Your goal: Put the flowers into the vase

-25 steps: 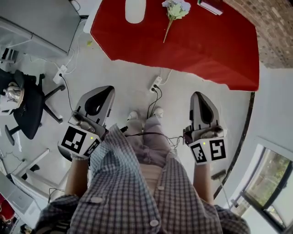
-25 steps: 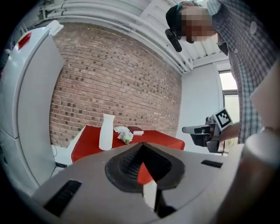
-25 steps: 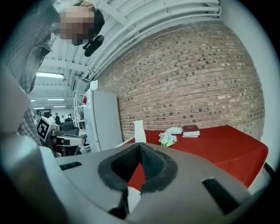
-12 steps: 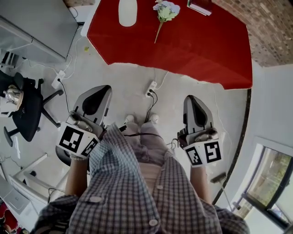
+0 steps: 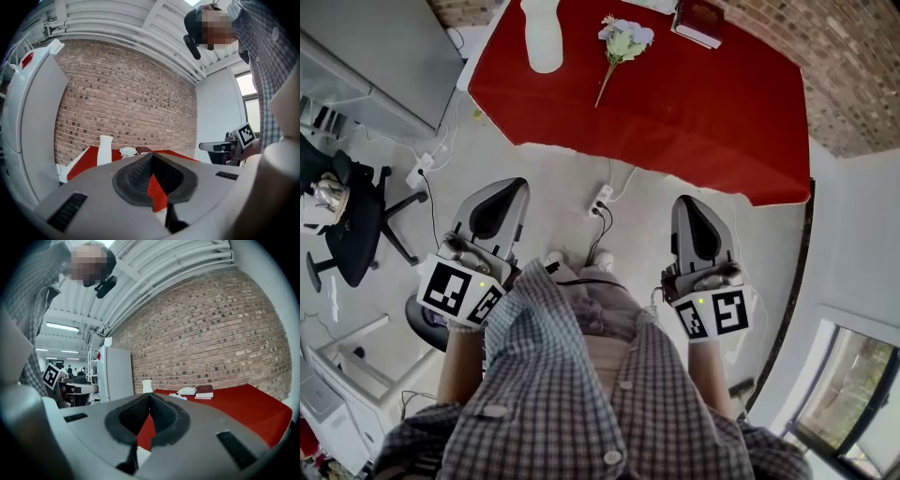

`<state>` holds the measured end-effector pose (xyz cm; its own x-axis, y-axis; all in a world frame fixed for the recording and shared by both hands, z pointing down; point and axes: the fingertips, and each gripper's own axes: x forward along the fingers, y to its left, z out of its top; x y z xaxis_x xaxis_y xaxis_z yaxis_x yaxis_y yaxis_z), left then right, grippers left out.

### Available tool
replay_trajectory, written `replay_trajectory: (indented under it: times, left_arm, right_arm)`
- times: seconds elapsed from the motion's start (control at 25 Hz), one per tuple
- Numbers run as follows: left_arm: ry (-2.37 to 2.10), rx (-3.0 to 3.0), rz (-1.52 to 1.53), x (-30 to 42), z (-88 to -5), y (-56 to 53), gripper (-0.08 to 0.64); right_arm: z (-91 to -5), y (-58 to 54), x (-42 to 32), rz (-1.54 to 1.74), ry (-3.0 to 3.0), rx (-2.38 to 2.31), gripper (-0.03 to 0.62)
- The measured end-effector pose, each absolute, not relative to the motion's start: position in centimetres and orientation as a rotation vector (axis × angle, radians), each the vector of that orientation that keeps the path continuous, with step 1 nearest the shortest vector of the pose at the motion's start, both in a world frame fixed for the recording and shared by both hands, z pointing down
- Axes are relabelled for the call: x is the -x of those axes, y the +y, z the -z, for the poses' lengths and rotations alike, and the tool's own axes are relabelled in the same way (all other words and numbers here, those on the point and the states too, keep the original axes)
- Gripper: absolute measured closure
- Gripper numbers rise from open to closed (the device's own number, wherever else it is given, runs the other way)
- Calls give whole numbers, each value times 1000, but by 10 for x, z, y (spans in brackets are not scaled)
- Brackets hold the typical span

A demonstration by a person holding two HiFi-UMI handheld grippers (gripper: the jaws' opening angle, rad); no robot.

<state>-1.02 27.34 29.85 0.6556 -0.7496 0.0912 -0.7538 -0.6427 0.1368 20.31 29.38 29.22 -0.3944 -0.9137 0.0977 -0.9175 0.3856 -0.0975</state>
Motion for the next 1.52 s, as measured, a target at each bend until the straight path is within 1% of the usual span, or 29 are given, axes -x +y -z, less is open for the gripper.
replay_trajectory:
  times: [0.36,0.76,1.04,1.52]
  left_arm:
    - [-1347,-2662,-6,-28,-291,276,554]
    - [-1388,-2653,-26,-32,-292,265,554]
    - [-1345,-2693,-11,-11,-291,224,554]
    - [-1240,-2738,-39,62,-290,125,554]
  right_arm:
    - [-291,289,-254,-185,-2659,-1679,587]
    - [-298,277,-260,-177,-2672,-1663,586]
    - [-297,246,-242,-162,-2634,-1720,587]
    - [-282,154,-168,-74,-2528,-1794,586]
